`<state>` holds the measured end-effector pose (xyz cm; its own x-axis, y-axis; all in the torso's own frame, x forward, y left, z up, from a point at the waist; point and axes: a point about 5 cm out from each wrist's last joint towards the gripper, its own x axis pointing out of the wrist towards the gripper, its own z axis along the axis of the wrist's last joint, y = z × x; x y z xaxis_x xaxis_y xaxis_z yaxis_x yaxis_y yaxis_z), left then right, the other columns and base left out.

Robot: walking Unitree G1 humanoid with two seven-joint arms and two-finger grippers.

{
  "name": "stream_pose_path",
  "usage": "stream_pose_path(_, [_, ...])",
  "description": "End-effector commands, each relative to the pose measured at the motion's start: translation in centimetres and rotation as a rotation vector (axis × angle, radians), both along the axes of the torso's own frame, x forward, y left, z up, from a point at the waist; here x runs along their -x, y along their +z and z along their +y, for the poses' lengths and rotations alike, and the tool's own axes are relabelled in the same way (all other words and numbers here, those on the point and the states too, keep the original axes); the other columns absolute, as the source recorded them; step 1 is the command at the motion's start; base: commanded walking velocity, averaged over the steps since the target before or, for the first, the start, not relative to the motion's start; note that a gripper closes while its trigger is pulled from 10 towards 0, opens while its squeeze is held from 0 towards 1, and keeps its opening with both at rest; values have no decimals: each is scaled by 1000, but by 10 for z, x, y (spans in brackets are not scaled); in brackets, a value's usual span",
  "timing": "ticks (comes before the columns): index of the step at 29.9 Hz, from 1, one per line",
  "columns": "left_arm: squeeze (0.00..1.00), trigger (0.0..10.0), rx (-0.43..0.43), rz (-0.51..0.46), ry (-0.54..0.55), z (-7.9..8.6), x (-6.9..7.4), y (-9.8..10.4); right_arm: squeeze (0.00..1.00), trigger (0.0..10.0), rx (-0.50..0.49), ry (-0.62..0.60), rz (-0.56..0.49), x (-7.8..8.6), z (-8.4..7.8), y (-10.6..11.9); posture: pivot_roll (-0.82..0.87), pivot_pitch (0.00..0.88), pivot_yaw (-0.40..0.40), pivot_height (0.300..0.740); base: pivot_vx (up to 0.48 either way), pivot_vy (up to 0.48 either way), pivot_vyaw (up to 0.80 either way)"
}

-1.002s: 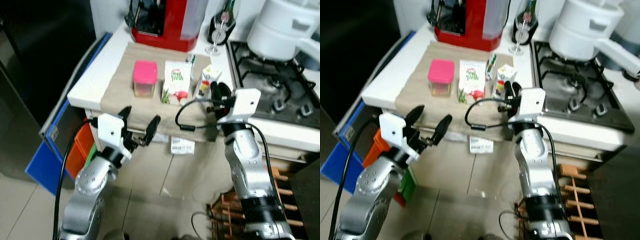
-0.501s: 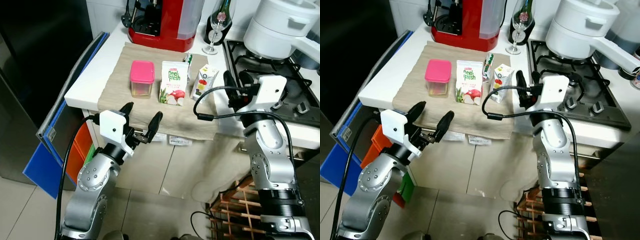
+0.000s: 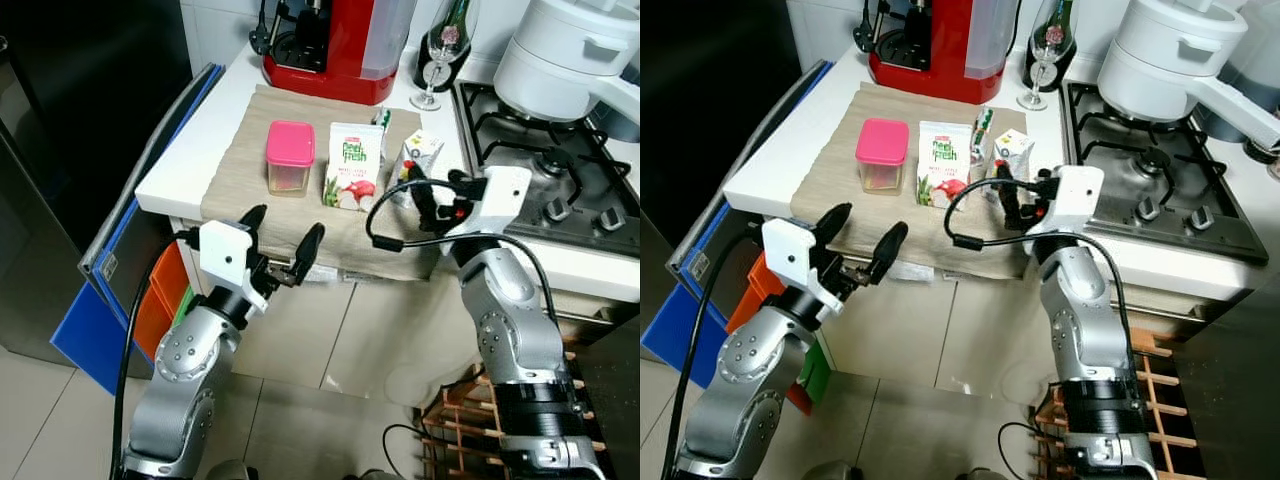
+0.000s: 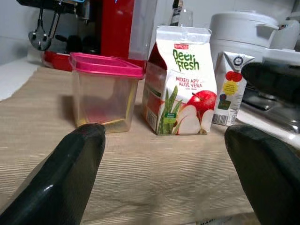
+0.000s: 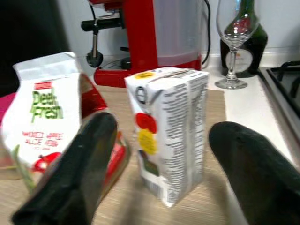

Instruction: Restocking fridge

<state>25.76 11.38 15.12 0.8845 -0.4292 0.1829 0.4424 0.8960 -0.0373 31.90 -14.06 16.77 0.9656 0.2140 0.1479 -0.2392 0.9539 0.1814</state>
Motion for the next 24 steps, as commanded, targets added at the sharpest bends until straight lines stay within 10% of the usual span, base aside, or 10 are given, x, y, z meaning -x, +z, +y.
stream_pose_path(1, [0,10000,-5,-21,-6,-3,-2,5,1000,10000,-9,14,3,4,5,0,45,38,-79,740,0,0,0])
stream_pose_path(16, [0,10000,-37,-34,-20,3,-10,10,1000,10000,-15,-63,39,-7,20,-9,64,28,-23,740,0,0,0])
stream_pose_path(17, [0,10000,-37,-34,-24,2,-10,11,0,10000,-14,-76,46,-8,20,-11,64,26,-17,740,0,0,0])
stream_pose_path(24, [0,10000,-41,-30,-45,0,-9,11,0,10000,-1,-119,65,-18,21,-18,65,28,1,740,0,0,0])
